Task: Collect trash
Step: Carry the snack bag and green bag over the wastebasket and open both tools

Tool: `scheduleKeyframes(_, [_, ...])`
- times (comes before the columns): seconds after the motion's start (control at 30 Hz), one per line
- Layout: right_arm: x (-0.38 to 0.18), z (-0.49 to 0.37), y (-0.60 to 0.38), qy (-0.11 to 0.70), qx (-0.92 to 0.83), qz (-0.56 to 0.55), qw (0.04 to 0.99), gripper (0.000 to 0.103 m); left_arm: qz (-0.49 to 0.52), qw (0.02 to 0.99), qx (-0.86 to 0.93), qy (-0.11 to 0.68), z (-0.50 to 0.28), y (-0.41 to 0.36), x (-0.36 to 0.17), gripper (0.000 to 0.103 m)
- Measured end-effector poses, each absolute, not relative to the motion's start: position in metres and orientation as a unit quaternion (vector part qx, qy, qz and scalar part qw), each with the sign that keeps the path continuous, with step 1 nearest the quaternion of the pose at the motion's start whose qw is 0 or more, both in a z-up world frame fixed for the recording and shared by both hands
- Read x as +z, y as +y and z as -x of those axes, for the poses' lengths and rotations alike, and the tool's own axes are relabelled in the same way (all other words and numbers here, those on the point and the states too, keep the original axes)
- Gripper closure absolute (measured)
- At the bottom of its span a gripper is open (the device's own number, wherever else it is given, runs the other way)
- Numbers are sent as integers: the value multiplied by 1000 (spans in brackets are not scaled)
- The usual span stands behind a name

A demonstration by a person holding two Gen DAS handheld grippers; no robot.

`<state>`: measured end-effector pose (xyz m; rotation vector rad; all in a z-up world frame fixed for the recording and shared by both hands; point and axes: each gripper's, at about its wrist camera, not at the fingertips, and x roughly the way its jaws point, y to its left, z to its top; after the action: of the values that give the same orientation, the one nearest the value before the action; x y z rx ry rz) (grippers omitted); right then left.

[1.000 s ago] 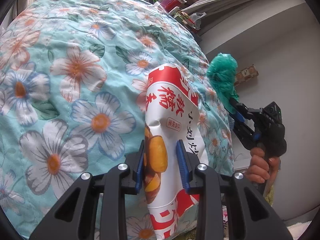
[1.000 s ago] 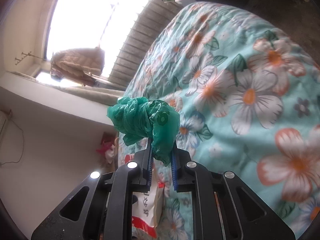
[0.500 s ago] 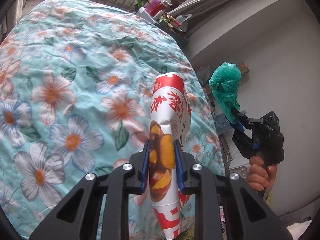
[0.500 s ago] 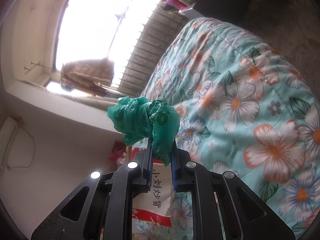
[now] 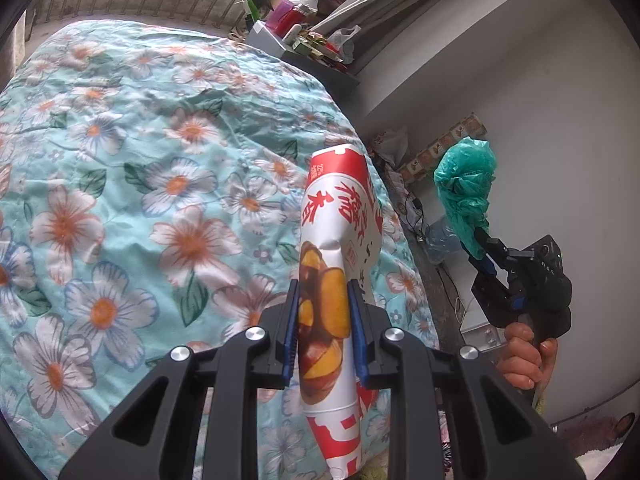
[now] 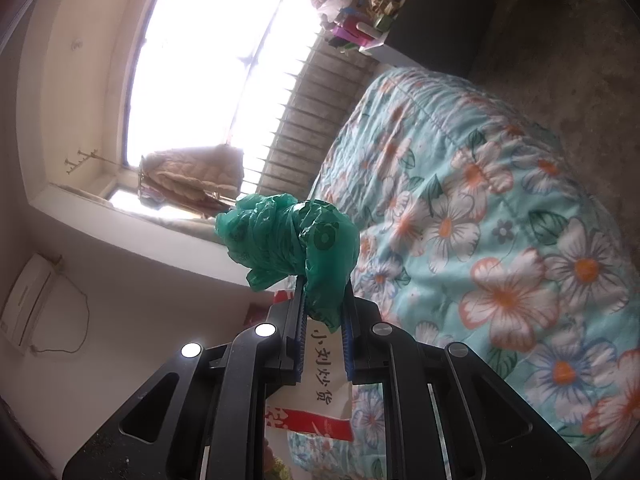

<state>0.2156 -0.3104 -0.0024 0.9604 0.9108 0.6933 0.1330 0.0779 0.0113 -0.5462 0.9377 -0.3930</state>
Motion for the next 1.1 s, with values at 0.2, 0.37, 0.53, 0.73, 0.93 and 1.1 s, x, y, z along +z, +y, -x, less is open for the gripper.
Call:
scheduleKeyframes(0.2, [-3, -204, -338, 399, 307, -447, 740, 90, 236, 842, -205, 439, -146, 51, 22, 81])
scheduleKeyframes(0.37, [-1, -197, -366, 387, 292, -460, 744, 90, 217, 841, -223, 443, -161, 24, 26, 81])
scheduleKeyframes(0.53, [-1, -192, -396, 374, 277, -474, 748, 90, 202, 837, -243, 447, -180, -6, 27, 81])
scheduleKeyframes(0.73, [0, -185, -429, 353, 257, -491, 754, 90, 174, 835, -271, 446, -201, -44, 33, 81])
scheduleKeyframes(0.93, [-1, -174, -466, 330, 235, -504, 763, 90, 141, 835, -298, 440, -219, -90, 42, 81])
scheduleKeyframes(1.1, [-2, -161, -497, 310, 206, -518, 770, 90, 109, 827, -328, 443, -236, -142, 46, 81])
